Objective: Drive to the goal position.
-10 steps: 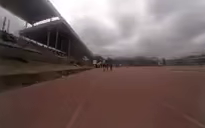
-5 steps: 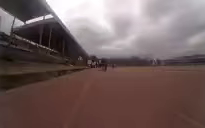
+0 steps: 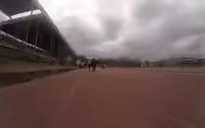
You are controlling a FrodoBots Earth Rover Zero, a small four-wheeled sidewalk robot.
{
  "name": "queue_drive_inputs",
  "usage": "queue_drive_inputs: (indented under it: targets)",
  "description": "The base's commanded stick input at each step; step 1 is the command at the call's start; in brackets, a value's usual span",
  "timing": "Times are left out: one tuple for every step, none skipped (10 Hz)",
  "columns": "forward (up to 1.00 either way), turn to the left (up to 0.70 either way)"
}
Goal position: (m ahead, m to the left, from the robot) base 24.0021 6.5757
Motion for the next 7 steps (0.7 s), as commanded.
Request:
queue_drive_inputs:
  targets:
    - [1.00,0.00]
    - [1.00,0.00]
    - [1.00,0.00]
    - [1.00,0.00]
    - [1.00,0.00]
    - [1.00,0.00]
    - [1.00,0.00]
